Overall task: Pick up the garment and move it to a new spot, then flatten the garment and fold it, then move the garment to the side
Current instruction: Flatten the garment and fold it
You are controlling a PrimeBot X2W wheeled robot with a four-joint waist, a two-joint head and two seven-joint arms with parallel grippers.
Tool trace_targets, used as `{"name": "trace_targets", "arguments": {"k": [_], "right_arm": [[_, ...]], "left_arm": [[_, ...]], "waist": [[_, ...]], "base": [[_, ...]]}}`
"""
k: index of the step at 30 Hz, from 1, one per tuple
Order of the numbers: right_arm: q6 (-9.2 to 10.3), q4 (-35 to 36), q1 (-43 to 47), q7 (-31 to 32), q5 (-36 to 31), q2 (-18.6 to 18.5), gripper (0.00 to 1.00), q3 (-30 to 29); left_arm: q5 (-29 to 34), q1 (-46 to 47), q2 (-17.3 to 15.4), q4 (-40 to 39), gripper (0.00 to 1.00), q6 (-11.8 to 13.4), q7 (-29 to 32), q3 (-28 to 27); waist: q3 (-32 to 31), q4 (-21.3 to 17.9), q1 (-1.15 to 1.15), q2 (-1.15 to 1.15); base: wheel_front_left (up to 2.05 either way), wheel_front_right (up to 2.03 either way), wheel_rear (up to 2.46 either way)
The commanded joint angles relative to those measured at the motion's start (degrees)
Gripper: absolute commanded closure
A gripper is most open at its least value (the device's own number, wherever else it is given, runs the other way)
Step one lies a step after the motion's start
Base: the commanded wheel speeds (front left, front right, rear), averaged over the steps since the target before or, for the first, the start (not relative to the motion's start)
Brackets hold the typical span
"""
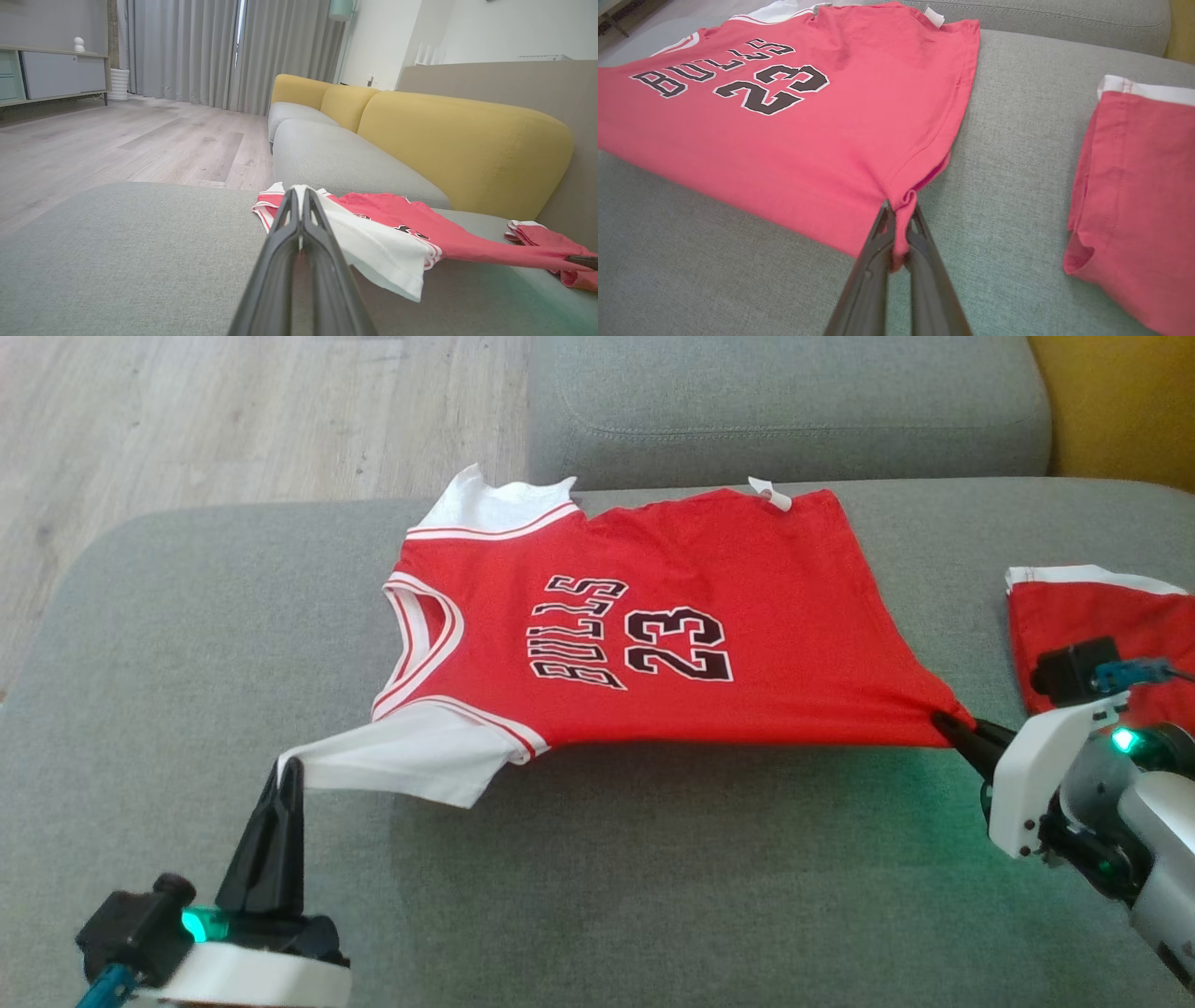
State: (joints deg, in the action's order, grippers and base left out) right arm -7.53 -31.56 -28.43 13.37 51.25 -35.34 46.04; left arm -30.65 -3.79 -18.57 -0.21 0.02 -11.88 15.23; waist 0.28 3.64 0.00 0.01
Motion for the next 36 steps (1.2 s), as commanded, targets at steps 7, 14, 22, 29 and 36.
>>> {"name": "trace_targets", "arguments": {"k": [7, 14, 22, 29, 36], "right_arm": [[0.04, 1.85, -1.73, -0.42, -2.49, -0.72, 1.0, -1.99], [0.04, 0.92, -4.27, 0.75, -5.1, 0.8, 1.0, -3.61], [0.04, -2.36, -8.82, 3.95, -7.29, 3.25, 1.0, -4.78], [0.04, -5.32, -13.16, 6.48, -8.51, 5.23, 1.0, -4.2], [0.04, -7.88, -17.61, 6.4, -9.6, 6.59, 0.92, -3.51]], "left_arm": [[0.8, 6.34, -3.12, -1.09, 1.0, -0.06, 1.49, -2.03], [2.14, 12.74, -4.88, 2.98, 1.0, -1.72, 4.16, -0.57], [5.49, 23.38, -6.89, 11.68, 1.0, -3.5, 7.38, 1.95], [8.13, 32.79, -7.29, 20.16, 1.0, -5.3, 8.4, 5.07], [10.32, 41.47, -6.42, 28.38, 1.0, -6.74, 8.17, 9.55]], "waist": [[2.3, -0.28, 0.0, -0.01], [6.43, -0.4, 0.0, -0.01], [10.38, -0.29, 0.0, -0.01], [12.64, -0.23, 0.0, -0.01], [15.21, -0.38, 0.0, -0.01]], "base": [[0.0, 0.0, 0.0], [0.0, 0.0, 0.0], [0.0, 0.0, 0.0], [0.0, 0.0, 0.0], [0.0, 0.0, 0.0]]}}
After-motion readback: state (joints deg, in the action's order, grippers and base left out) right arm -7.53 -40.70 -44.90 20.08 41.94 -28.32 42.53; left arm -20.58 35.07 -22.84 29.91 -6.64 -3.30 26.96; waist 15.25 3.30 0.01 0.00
